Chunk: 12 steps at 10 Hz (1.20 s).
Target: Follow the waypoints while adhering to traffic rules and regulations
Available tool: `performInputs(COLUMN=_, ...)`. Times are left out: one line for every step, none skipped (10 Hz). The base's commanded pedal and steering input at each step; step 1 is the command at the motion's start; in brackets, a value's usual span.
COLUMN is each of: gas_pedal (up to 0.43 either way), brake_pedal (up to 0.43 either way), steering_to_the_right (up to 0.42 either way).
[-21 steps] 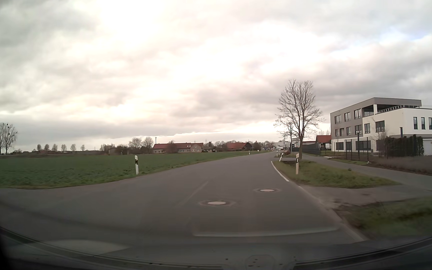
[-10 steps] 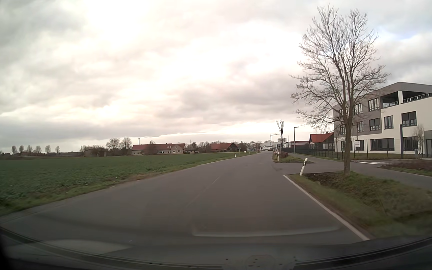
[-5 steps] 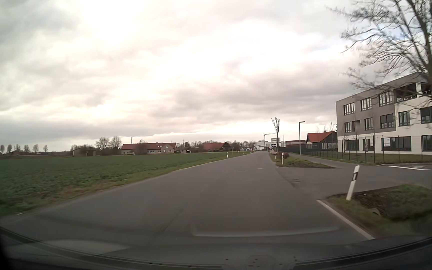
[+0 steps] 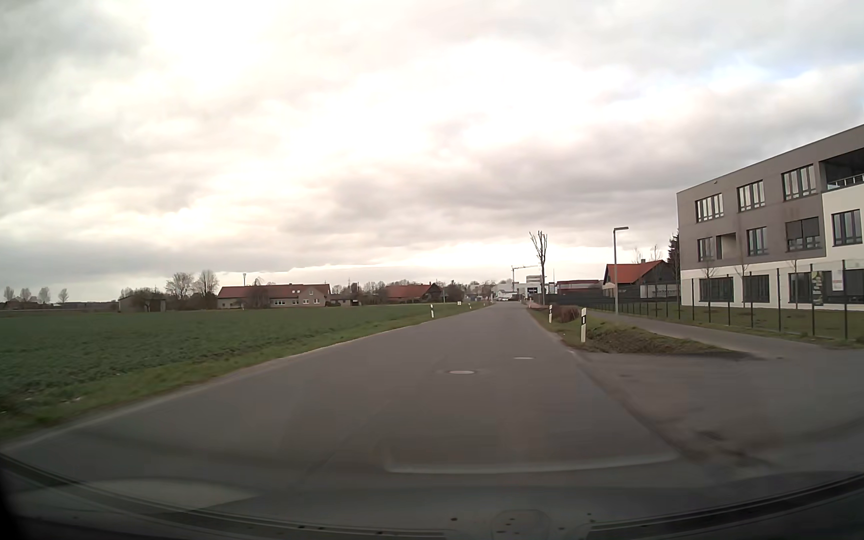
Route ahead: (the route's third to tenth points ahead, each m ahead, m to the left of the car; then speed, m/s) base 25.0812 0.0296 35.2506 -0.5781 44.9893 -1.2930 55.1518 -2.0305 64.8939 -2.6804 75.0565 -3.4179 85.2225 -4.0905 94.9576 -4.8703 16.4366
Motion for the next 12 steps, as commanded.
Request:
performInputs(gas_pedal=0.248, brake_pedal=0.000, steering_to_the_right=0.020)
performInputs(gas_pedal=0.248, brake_pedal=0.000, steering_to_the_right=0.019)
performInputs(gas_pedal=0.248, brake_pedal=0.000, steering_to_the_right=0.019)
performInputs(gas_pedal=0.248, brake_pedal=0.000, steering_to_the_right=0.017)
performInputs(gas_pedal=0.248, brake_pedal=0.000, steering_to_the_right=0.017)
performInputs(gas_pedal=0.248, brake_pedal=0.000, steering_to_the_right=0.016)
performInputs(gas_pedal=0.248, brake_pedal=0.000, steering_to_the_right=0.016)
performInputs(gas_pedal=0.248, brake_pedal=0.000, steering_to_the_right=0.014)
performInputs(gas_pedal=0.248, brake_pedal=0.000, steering_to_the_right=0.014)
performInputs(gas_pedal=0.248, brake_pedal=0.000, steering_to_the_right=0.013)
performInputs(gas_pedal=0.248, brake_pedal=0.000, steering_to_the_right=0.012)
performInputs(gas_pedal=0.248, brake_pedal=0.000, steering_to_the_right=0.010)
